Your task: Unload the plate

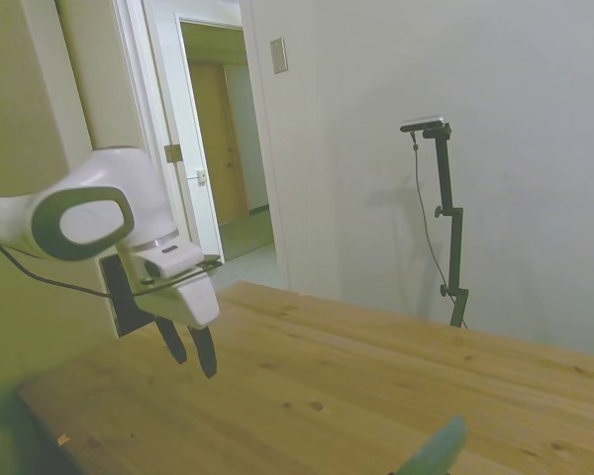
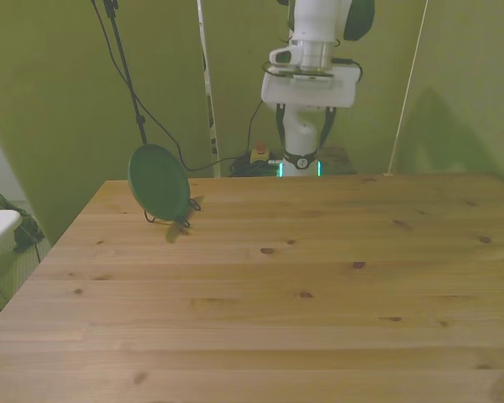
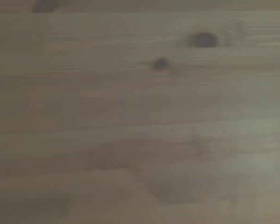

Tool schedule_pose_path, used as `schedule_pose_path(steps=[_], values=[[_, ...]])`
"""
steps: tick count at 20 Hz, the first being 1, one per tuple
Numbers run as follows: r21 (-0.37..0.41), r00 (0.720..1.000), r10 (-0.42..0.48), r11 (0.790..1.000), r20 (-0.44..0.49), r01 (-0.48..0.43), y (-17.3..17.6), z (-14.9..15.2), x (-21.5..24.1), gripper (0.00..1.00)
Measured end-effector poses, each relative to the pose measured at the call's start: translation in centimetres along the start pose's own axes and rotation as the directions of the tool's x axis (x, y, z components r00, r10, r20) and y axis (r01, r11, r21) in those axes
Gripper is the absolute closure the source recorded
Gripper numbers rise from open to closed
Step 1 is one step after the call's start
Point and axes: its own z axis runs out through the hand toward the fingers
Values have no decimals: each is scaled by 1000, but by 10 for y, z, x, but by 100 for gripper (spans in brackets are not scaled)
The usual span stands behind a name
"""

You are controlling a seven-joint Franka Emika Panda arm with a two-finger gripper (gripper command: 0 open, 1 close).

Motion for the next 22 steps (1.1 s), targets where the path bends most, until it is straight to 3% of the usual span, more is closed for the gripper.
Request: schedule_pose_path(steps=[4,8,15,22], values=[[-12,993,94,995,-68,-95,63,-28,37,0],[-6,984,153,988,-90,-154,105,-31,88,0],[-16,980,177,984,-93,-179,93,-5,176,0],[-15,984,152,988,-95,-154,86,-11,192,0]])
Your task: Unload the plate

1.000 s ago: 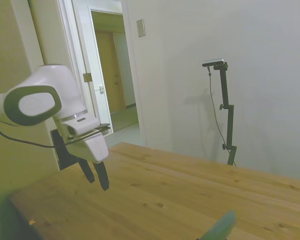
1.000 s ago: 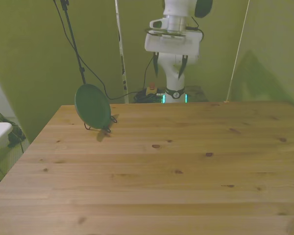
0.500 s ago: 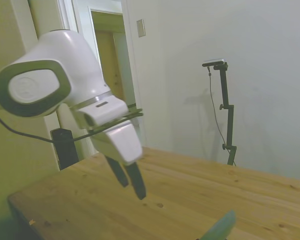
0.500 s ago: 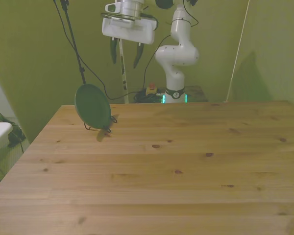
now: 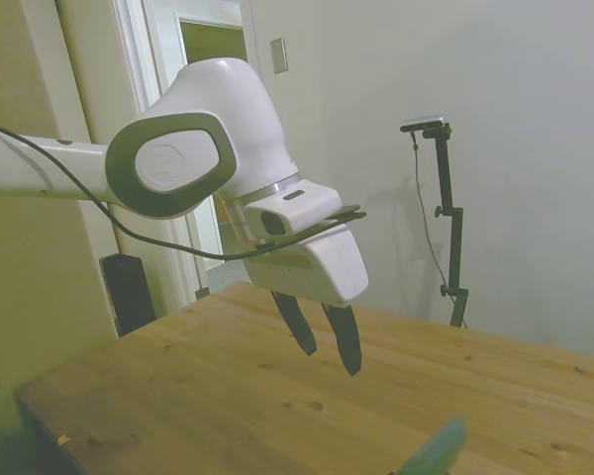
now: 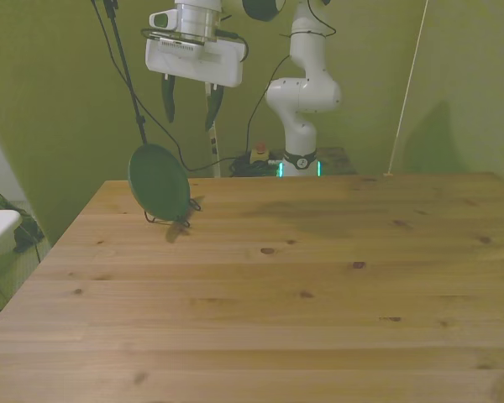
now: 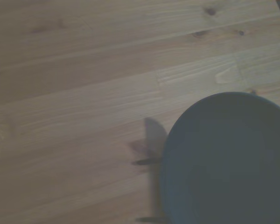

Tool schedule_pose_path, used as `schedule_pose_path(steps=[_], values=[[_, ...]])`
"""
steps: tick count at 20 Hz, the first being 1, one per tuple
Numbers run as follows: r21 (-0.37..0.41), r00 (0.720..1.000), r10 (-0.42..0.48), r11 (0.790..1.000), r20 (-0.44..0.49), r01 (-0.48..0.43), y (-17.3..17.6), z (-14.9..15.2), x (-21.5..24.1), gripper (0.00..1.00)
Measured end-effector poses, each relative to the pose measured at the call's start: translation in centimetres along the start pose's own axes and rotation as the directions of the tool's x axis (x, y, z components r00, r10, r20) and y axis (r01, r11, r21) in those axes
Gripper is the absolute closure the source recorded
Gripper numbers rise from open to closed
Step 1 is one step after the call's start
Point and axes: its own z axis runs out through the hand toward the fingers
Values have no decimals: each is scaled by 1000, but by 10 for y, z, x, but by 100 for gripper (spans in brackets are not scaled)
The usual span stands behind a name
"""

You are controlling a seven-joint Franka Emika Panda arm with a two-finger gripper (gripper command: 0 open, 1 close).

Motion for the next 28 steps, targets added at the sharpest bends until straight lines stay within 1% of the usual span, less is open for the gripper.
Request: schedule_pose_path(steps=[5,7,9,15,23,24,28], values=[[-75,999,19,997,-36,-22,40,-2,23,0],[-89,998,30,995,-49,-34,53,4,32,0],[-96,998,37,994,-59,-42,61,18,43,0],[-120,997,13,993,-81,-23,64,58,63,0],[-138,997,-13,990,-72,3,55,85,67,0],[-140,997,-18,990,-70,8,52,87,67,100],[-143,997,-39,989,-68,29,42,88,63,100]])
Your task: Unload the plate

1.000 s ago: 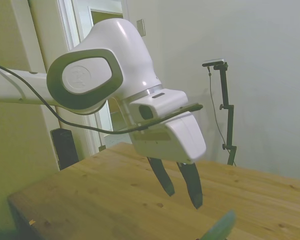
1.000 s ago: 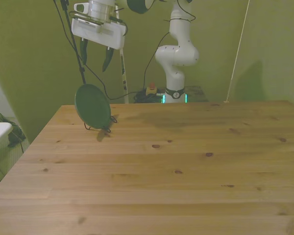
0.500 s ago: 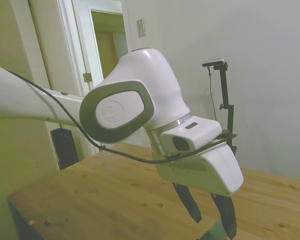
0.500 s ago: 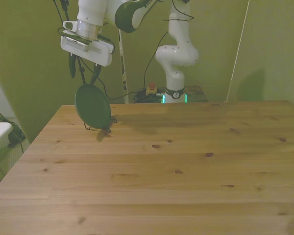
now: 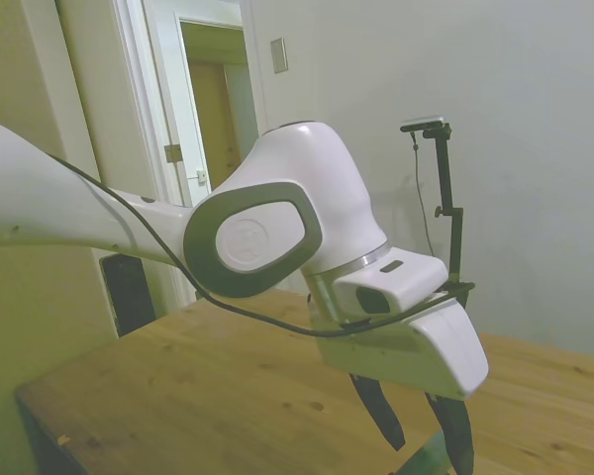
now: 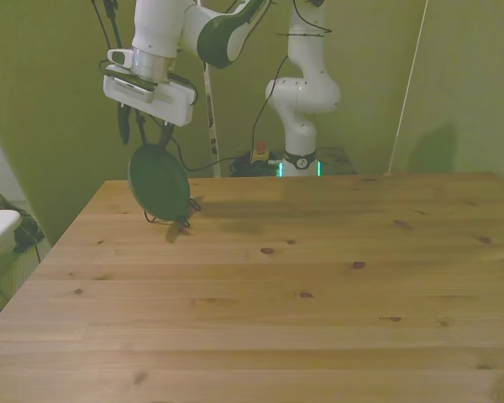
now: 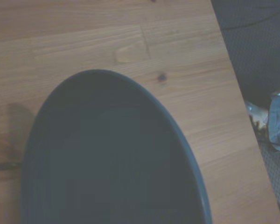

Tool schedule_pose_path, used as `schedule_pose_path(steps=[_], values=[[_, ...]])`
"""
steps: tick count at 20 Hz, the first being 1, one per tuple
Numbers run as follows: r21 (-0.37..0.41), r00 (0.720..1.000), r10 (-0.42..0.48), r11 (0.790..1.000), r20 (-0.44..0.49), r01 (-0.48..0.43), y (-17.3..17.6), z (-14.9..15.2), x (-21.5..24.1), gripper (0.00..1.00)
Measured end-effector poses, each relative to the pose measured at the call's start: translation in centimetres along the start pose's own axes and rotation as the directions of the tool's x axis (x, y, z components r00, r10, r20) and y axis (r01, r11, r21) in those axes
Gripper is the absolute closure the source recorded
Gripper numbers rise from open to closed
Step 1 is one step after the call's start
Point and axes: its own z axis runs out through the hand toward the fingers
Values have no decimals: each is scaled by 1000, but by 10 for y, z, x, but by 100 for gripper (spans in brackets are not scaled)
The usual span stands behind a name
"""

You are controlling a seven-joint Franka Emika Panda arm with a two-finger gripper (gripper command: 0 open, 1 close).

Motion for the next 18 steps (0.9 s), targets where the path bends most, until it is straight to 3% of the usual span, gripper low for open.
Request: schedule_pose_path(steps=[18], values=[[-41,999,-30,999,-12,29,-11,5,-9,100]])
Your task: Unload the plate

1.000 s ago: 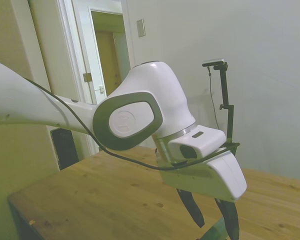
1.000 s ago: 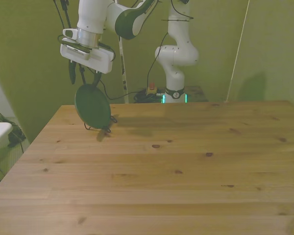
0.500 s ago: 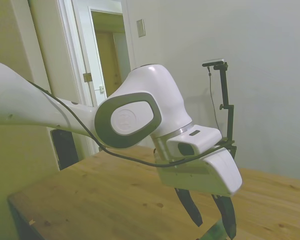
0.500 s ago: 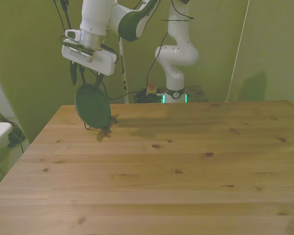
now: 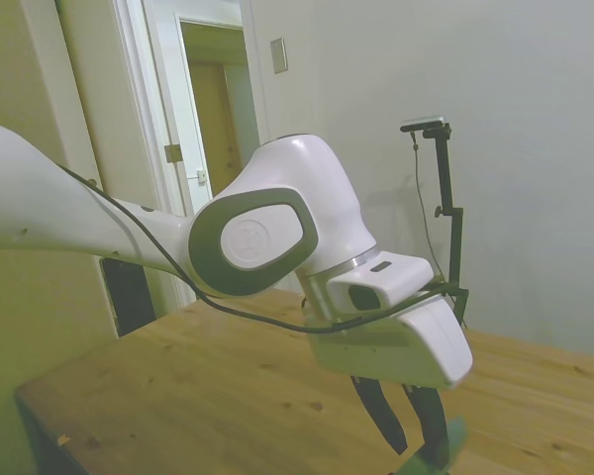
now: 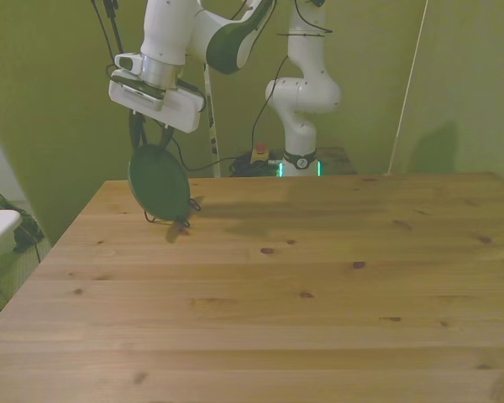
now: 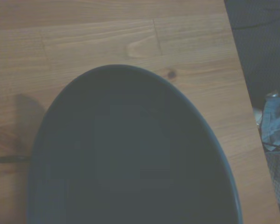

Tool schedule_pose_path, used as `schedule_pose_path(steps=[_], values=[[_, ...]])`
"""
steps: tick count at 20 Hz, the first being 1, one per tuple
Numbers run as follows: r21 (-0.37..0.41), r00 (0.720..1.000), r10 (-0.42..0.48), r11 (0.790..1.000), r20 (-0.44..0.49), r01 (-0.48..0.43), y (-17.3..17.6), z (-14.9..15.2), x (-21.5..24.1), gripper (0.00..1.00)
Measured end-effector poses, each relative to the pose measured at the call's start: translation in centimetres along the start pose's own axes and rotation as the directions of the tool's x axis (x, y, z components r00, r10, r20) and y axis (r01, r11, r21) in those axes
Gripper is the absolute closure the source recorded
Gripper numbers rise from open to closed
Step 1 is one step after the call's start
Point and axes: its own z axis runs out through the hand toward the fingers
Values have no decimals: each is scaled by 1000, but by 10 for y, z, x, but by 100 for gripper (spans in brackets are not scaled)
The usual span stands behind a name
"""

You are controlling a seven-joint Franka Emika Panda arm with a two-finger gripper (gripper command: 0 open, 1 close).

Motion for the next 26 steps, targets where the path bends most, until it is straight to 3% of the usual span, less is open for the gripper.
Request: schedule_pose_path(steps=[19,26], values=[[3,1000,4,1000,-9,-4,1,-4,2,100],[13,999,13,1000,-38,-12,1,-21,12,100]])
